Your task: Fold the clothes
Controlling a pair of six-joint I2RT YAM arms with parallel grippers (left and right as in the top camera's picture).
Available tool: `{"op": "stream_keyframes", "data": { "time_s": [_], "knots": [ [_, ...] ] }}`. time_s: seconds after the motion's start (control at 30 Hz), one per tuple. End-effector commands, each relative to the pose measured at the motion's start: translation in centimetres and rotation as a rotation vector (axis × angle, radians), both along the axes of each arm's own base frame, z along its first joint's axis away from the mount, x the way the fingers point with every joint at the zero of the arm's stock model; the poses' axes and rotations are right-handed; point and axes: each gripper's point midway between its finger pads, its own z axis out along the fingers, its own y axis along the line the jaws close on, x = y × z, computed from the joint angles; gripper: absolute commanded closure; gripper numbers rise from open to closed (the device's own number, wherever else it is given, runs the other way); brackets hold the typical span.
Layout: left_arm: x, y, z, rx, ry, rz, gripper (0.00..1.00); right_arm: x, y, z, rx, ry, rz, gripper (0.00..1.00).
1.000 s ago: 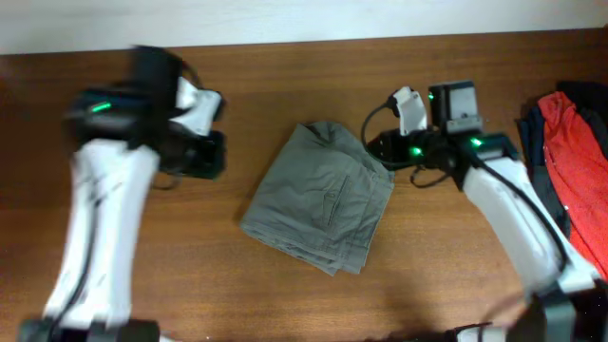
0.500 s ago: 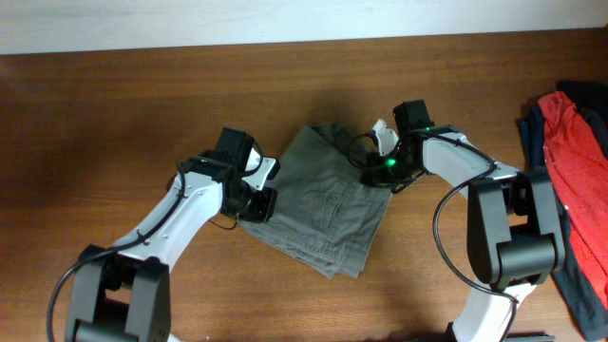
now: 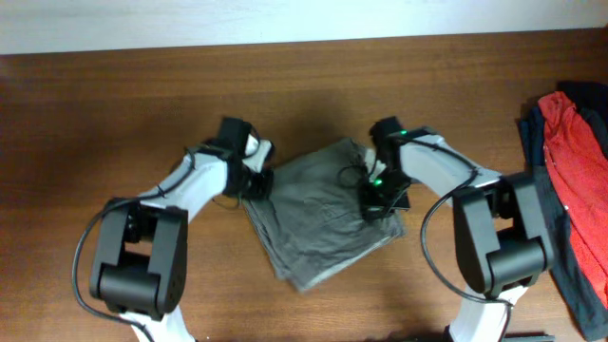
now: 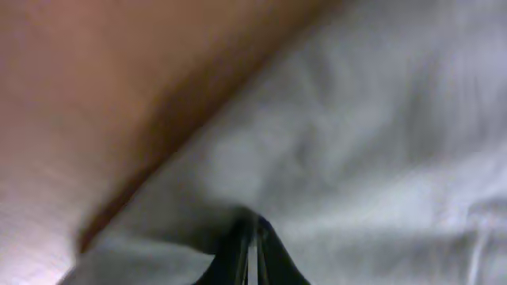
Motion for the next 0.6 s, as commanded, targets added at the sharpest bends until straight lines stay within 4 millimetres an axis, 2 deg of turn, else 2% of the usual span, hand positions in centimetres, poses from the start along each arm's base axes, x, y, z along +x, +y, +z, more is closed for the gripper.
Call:
{"op": "stream_keyframes", "data": {
  "time_s": [0.0,0.07,0.1,0.13,0.17,0.23,0.27,0.3,0.33,0.37,0.4,0.43,0.47,0.5,0.57],
  "knots": [
    [6.0,2.3,2.7,0.032,-0.131,0.09,0.92,-1.1,0.8,-0.1,-0.063,-0.024,0.041,0.96],
    [8.5,2.0,5.5,0.013,-0.209,0.099,0.91,-0.7,0.9,0.7,-0.061,-0.059,0.047,0.96],
    [10.1,1.8,7.7,0.002,-0.261,0.102,0.91,-0.2,1.0,1.4,-0.05,-0.091,0.044,0.96],
    [11.0,1.7,9.2,-0.004,-0.291,0.1,0.91,0.0,1.1,1.7,-0.045,-0.107,0.042,0.96],
    [12.0,1.6,11.5,-0.005,-0.329,0.084,0.91,0.5,1.2,2.5,-0.033,-0.141,0.042,0.96],
    [12.4,1.8,14.5,0.014,-0.339,0.086,0.84,0.9,1.6,3.6,-0.005,-0.194,0.084,0.94],
    [12.3,2.0,15.4,0.024,-0.334,0.086,0.74,1.0,1.7,3.9,0.004,-0.208,0.107,0.92],
    [11.3,2.0,17.1,0.024,-0.298,0.077,0.43,1.3,2.0,4.7,0.033,-0.266,0.208,0.89],
    [10.8,1.9,17.9,0.017,-0.278,0.072,0.28,1.4,2.0,4.9,0.039,-0.289,0.257,0.85],
    [10.3,2.0,18.6,0.023,-0.262,0.072,0.19,1.6,2.0,5.0,0.047,-0.317,0.315,0.78],
    [10.0,2.1,18.8,0.028,-0.252,0.072,0.19,1.7,2.0,5.0,0.049,-0.325,0.329,0.76],
    [9.5,2.2,19.0,0.033,-0.231,0.071,0.23,2.1,2.1,5.0,0.049,-0.347,0.343,0.7],
    [9.0,2.4,19.0,0.038,-0.21,0.073,0.33,2.5,2.2,5.1,0.052,-0.362,0.341,0.69],
    [8.0,2.8,18.8,0.048,-0.167,0.076,0.52,3.2,2.5,5.2,0.057,-0.392,0.337,0.67],
    [6.4,3.5,18.2,0.064,-0.092,0.083,0.62,4.2,2.5,5.3,0.042,-0.427,0.303,0.68]
  ]
}}
